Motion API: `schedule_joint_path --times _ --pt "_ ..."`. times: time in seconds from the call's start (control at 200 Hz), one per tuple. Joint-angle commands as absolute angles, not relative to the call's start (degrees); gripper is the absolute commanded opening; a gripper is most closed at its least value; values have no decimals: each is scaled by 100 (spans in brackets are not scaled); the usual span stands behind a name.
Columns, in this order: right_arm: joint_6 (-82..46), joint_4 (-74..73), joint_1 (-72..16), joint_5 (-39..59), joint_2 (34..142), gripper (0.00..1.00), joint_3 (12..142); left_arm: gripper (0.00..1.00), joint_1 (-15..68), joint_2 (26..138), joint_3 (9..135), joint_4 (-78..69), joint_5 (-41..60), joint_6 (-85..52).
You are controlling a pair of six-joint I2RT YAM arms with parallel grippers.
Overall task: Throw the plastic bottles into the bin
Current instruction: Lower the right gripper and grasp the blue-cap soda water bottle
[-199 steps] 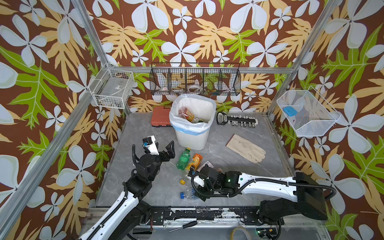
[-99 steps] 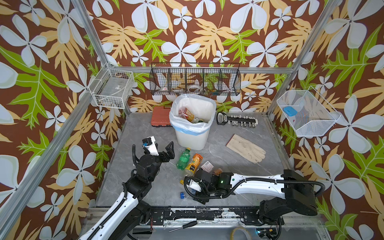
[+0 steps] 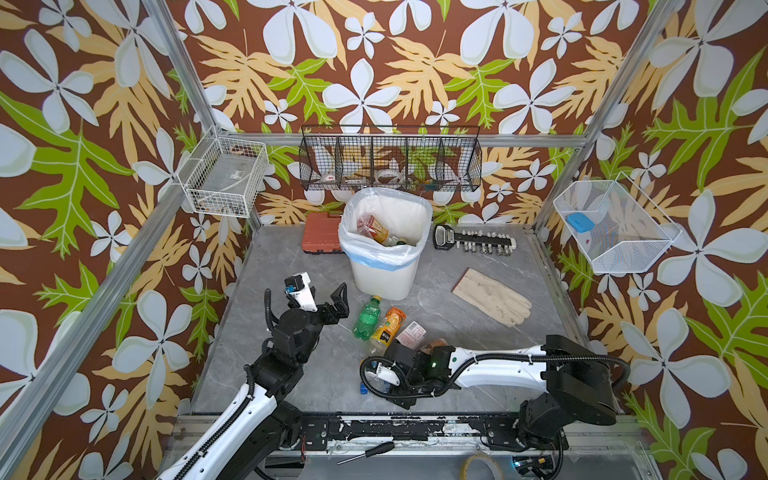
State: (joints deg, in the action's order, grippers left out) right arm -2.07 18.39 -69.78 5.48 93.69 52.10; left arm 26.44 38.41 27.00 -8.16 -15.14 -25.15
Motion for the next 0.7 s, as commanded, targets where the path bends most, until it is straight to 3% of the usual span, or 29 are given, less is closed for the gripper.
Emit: schedule_joint_path --times 0.0,0.4,0.696 --pt "-114 1800 -6981 370 9447 70 5277 100 2637 3823 2725 -873 -1619 -2463" --pt "-74 1754 -6979 114 9204 49 5446 100 2637 3771 2707 -785 -1884 -2539" --pt "-328 1809 -6983 161 8382 47 5879 100 2496 3639 2667 -443 -2636 -2953"
